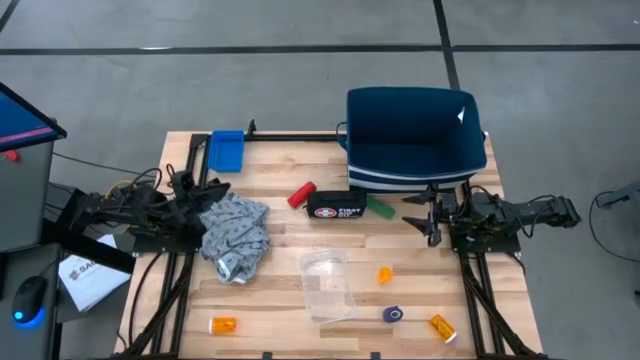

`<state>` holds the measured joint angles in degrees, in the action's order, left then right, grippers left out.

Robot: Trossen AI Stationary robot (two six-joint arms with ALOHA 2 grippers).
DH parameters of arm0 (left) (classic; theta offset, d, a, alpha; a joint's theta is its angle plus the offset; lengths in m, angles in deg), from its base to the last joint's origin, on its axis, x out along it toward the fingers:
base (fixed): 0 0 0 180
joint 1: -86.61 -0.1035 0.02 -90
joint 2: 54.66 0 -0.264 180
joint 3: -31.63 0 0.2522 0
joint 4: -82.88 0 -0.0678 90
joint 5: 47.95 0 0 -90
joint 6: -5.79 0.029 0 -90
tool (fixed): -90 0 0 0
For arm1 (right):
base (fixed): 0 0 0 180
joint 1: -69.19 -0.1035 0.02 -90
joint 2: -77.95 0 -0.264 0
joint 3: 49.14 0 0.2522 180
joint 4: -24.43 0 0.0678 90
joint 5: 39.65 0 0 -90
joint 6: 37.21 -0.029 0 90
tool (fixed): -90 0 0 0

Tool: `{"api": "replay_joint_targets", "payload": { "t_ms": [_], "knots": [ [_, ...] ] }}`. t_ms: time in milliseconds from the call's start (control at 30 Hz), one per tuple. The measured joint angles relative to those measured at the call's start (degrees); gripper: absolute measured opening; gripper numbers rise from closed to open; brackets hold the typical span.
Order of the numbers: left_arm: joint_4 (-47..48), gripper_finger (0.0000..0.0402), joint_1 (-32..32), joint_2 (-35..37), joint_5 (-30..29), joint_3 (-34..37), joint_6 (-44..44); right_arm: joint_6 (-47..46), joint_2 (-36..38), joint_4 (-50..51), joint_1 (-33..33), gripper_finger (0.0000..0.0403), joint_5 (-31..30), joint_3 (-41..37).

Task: Pick & place medical supplies in basket/bin
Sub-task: Put the gray patient gown into the blue laundry bin

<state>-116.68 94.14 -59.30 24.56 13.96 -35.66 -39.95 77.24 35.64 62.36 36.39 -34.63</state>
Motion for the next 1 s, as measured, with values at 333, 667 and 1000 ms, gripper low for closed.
{"api": "replay_joint_targets", "payload": {
  "t_ms": [333, 667, 1000],
  "knots": [
    [-17.6, 0.0157, 0.0, -9.1, -8.8, 0.0, 11.2, -33.6, 0.0, -9.9, -0.4, 0.0262, -4.5, 0.0],
    [-25.6, 0.0209, 0.0, -21.3, -14.2, -4.7, 25.5, -53.7, 0.0, -20.5, -0.5, 0.0262, -8.3, 0.0],
    [-8.3, 0.0264, 0.0, -29.0, -10.4, -24.4, 43.9, -56.6, 0.0, -23.7, -0.5, 0.0262, -6.5, 0.1]
  ]
}}
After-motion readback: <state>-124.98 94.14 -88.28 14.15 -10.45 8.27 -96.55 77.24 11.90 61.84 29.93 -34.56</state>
